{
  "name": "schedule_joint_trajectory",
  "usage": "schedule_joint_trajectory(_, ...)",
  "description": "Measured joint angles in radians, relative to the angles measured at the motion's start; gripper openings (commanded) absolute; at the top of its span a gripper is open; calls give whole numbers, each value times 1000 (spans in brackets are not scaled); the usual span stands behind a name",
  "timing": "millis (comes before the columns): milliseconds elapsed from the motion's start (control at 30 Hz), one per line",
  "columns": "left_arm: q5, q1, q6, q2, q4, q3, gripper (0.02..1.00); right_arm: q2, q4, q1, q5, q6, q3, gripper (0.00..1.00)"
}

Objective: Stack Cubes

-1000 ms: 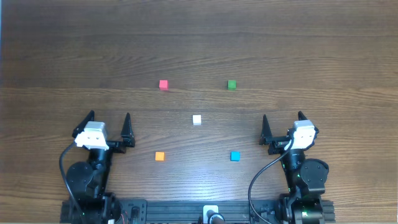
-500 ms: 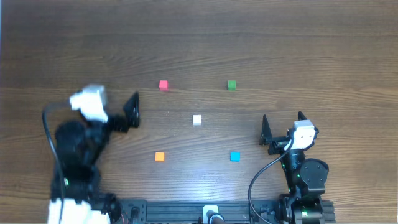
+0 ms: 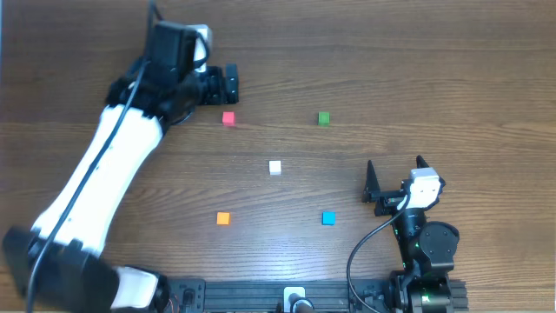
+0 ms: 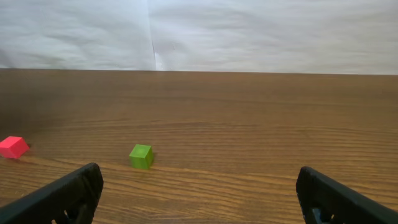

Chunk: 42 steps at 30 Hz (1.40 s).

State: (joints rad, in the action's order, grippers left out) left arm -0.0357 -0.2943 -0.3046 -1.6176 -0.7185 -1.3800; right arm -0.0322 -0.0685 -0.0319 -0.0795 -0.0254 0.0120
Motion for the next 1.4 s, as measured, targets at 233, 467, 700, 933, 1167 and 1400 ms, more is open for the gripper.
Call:
schedule_joint_trajectory(233, 11, 0, -27, -164, 1, -1, 972, 0, 0, 0, 0, 0, 0, 993)
schedule_joint_trajectory(467, 14, 0, -34, -290, 38, -1, 930, 0, 0, 0, 0, 0, 0, 991)
schedule_joint_trajectory(700, 15, -2, -33, -374, 74, -1, 904, 0, 0, 0, 0, 0, 0, 991)
schedule_joint_trajectory(933, 18, -19, -13, -401, 92, -1, 897, 0, 0, 0, 0, -1, 0, 991)
schedule_joint_trajectory(1167, 18, -45, 31, -417, 92, -1, 904, 0, 0, 0, 0, 0, 0, 991)
schedule_joint_trajectory(1400, 38, -47, 48, -420, 75, -2, 866, 0, 0, 0, 0, -1, 0, 991)
